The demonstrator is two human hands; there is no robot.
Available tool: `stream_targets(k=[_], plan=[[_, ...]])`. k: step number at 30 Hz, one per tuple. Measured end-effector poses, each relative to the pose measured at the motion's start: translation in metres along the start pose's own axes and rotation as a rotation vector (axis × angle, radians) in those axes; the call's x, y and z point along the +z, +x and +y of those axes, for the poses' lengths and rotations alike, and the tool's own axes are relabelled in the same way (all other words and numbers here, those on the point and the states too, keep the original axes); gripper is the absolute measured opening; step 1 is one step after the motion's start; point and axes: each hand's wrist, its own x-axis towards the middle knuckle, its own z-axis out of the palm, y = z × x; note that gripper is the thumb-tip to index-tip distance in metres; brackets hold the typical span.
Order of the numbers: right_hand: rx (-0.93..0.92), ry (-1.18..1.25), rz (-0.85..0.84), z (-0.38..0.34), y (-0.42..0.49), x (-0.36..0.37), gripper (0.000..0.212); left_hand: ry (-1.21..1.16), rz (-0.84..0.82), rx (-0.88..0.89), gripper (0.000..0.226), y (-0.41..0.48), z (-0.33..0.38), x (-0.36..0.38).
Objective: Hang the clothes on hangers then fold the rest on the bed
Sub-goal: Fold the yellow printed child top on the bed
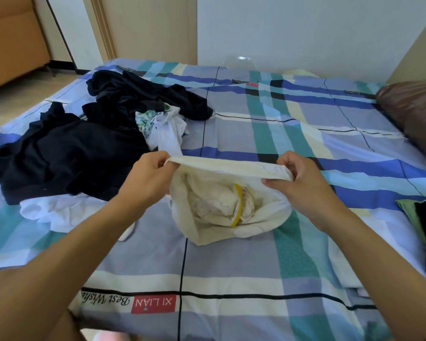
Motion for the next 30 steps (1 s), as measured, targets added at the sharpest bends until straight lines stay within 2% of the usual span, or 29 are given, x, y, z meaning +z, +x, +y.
stream_targets(k=[4,7,9,12,13,16,19,22,24,25,28,29,30], plan=[[0.006,-0.416,0.102,0.01,0.007,-0.006,0.031,-0.441,-0.109,-0.15,0.028,-0.003,0.012,0.002],[0.1,-0.527,0.092,0.021,0.013,-0.012,0.023,-0.64,-0.124,-0.24,0.032,-0.003,0.02,0.0],[0.153,-0.414,0.071,0.026,0.014,-0.012,0.021,-0.73,-0.165,-0.285,0.031,0.0,0.024,-0.006],[0.364,0.04,0.012,0.024,0.017,-0.013,0.011,-0.769,-0.173,-0.308,0.029,0.008,0.035,-0.011],[0.407,0.129,0.009,0.018,0.02,-0.017,0.015,-0.783,-0.147,-0.294,0.027,0.01,0.041,-0.015],[0.36,0.084,0.041,-0.007,0.035,-0.04,0.023,-0.758,-0.141,-0.216,0.026,0.024,0.066,-0.025],[0.218,-0.058,0.045,-0.063,0.048,-0.076,0.012,-0.588,-0.168,-0.087,0.018,0.042,0.102,-0.049],[0.077,-0.103,0.156,-0.12,0.059,-0.113,0.018,-0.316,-0.007,0.052,0.008,0.051,0.142,-0.079],[0.014,-0.057,0.249,-0.142,0.062,-0.13,0.02,0.032,0.1,0.182,0.008,0.054,0.155,-0.101],[0.014,-0.036,0.262,-0.146,0.062,-0.134,0.02,0.266,0.1,0.212,0.012,0.057,0.155,-0.112],[0.101,-0.009,0.147,-0.149,0.056,-0.127,0.018,1.013,-0.159,0.104,0.025,0.048,0.148,-0.121],[0.105,0.063,0.105,-0.153,0.053,-0.12,0.02,1.155,-0.23,0.111,0.028,0.045,0.145,-0.115],[0.083,0.151,0.062,-0.16,0.05,-0.11,0.022,1.154,-0.277,0.158,0.032,0.039,0.142,-0.105]])
